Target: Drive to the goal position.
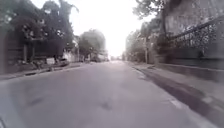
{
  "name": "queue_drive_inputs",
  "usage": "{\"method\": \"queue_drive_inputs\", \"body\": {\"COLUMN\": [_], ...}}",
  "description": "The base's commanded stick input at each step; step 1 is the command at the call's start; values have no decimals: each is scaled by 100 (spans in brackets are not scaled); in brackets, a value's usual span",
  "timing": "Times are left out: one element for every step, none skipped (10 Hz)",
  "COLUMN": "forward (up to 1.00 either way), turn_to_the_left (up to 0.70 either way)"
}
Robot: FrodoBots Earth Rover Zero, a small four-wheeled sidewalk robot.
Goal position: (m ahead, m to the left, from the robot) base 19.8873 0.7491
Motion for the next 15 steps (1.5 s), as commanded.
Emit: {"method": "queue_drive_inputs", "body": {"forward": [100,100,100,100,100,100,100,100,100,100,100,100,100,100,100], "turn_to_the_left": [0,0,0,0,0,0,0,0,0,0,0,0,-15,-40,-40]}}
